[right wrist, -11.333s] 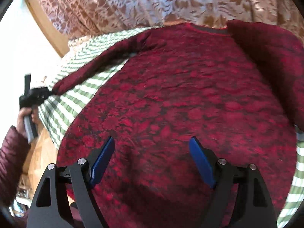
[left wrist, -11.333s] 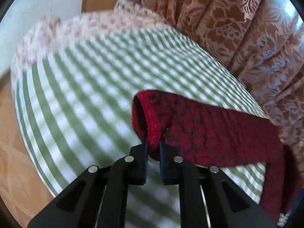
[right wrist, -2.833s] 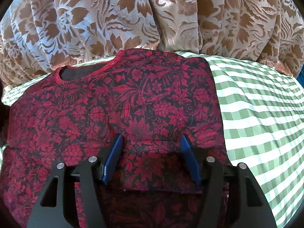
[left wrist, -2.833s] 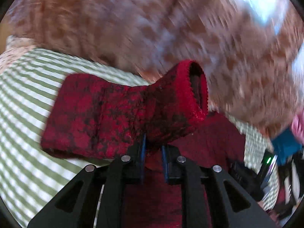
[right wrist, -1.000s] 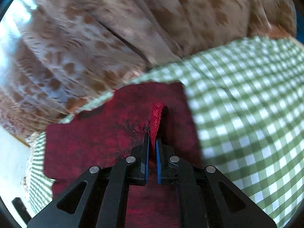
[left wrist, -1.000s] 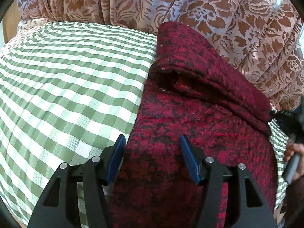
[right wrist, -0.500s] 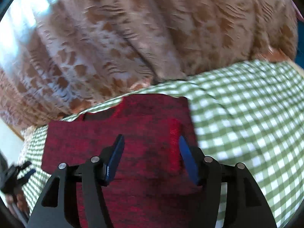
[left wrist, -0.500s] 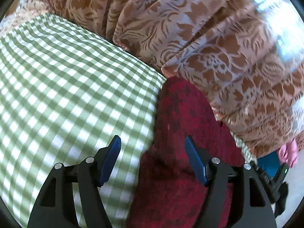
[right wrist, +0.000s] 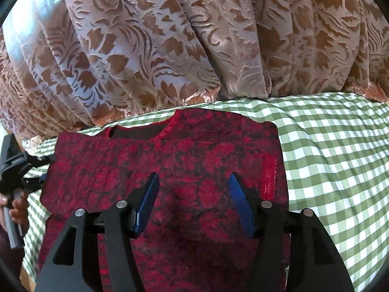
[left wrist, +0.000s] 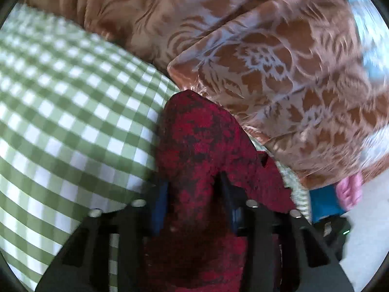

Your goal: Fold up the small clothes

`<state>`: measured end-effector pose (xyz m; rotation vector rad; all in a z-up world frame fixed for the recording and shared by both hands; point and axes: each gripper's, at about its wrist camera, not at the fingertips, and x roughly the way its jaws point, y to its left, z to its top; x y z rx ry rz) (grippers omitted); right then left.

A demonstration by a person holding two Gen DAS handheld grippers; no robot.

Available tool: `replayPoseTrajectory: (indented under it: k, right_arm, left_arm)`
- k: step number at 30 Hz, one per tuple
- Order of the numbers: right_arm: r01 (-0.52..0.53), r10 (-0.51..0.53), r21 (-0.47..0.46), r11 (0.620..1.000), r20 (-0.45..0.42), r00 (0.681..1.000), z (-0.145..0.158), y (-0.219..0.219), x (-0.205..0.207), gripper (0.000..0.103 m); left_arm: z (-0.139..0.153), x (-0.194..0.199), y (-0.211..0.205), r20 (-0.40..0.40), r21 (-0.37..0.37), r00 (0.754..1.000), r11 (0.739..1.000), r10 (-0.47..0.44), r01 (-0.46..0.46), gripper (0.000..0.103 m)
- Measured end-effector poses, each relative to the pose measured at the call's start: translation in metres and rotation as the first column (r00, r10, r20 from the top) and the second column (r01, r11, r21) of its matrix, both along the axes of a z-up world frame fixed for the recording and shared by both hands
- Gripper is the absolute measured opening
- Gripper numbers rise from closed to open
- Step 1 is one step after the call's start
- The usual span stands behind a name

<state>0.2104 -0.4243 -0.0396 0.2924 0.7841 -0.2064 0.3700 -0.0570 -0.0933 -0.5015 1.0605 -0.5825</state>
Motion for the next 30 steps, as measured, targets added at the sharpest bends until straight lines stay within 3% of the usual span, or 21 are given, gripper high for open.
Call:
replayPoseTrajectory:
  k: [1,4,5,7,9,10,13,16,18,20,22,24,26,30]
  right_arm:
    - [-0.007,0.007,-0.004,1.0,0.002,1.0,0.0,0.002,0.0,0.059]
    - [-0.047,0.047,-0.013,0.999,-0.01,0.999,-0.008,0.011,0.002,0.059]
    - [-0.058,0.058,-0.017,0.998,-0.021,0.998,-0.011,0.014,0.003,0.059]
    - [-0.082,0.08,-0.041,0.996,-0.054,0.995,-0.025,0.025,0.007,0.064]
    - [-0.112,0.104,-0.123,0.986,-0.074,0.992,-0.04,0.04,0.01,0.067]
    - [-0.111,0.101,-0.143,0.984,-0.075,0.992,-0.042,0.043,0.011,0.068]
    - [-0.1,0.092,-0.123,0.987,-0.069,0.993,-0.045,0.041,0.012,0.068]
    - [-0.1,0.094,-0.115,0.988,-0.057,0.994,-0.047,0.039,0.011,0.068]
    - [-0.098,0.092,-0.117,0.988,-0.054,0.994,-0.047,0.039,0.01,0.068]
    - [-0.097,0.092,-0.115,0.989,-0.052,0.994,-0.047,0.039,0.011,0.068]
    - [-0.097,0.091,-0.12,0.988,-0.052,0.994,-0.046,0.04,0.011,0.068]
    - [-0.097,0.091,-0.122,0.988,-0.052,0.994,-0.046,0.04,0.011,0.068]
    - [-0.098,0.092,-0.123,0.988,-0.052,0.994,-0.047,0.039,0.011,0.068]
    - [-0.101,0.095,-0.123,0.987,-0.052,0.994,-0.047,0.038,0.011,0.068]
  left_arm:
    - [0.004,-0.003,-0.001,0.03,0.017,1.0,1.0,-0.003,0.003,0.026]
    - [0.017,-0.019,-0.007,0.153,0.143,0.988,0.989,-0.003,-0.019,0.024]
    - [0.016,-0.022,-0.012,0.179,0.215,0.984,0.976,-0.005,-0.035,0.024]
    - [0.001,-0.02,-0.026,0.199,0.376,0.98,0.924,-0.015,-0.062,0.027]
    - [-0.017,-0.016,-0.034,0.2,0.452,0.98,0.889,-0.013,-0.08,0.037]
    - [-0.019,-0.016,-0.034,0.207,0.462,0.978,0.882,0.001,-0.099,0.045]
    - [-0.013,-0.017,-0.035,0.225,0.487,0.973,0.861,0.043,-0.151,0.054]
    - [0.012,-0.036,-0.033,0.31,0.508,0.946,0.824,0.096,-0.25,0.054]
    - [0.026,-0.054,-0.03,0.36,0.496,0.928,0.822,0.097,-0.279,0.052]
    - [0.037,-0.077,-0.033,0.388,0.466,0.92,0.848,0.06,-0.252,0.051]
    - [0.036,-0.093,-0.038,0.381,0.471,0.924,0.858,0.011,-0.205,0.051]
    - [0.024,-0.098,-0.049,0.355,0.513,0.934,0.843,-0.039,-0.16,0.051]
    - [0.002,-0.095,-0.054,0.315,0.571,0.947,0.809,-0.059,-0.14,0.052]
    - [-0.004,-0.089,-0.056,0.324,0.576,0.945,0.801,-0.039,-0.164,0.053]
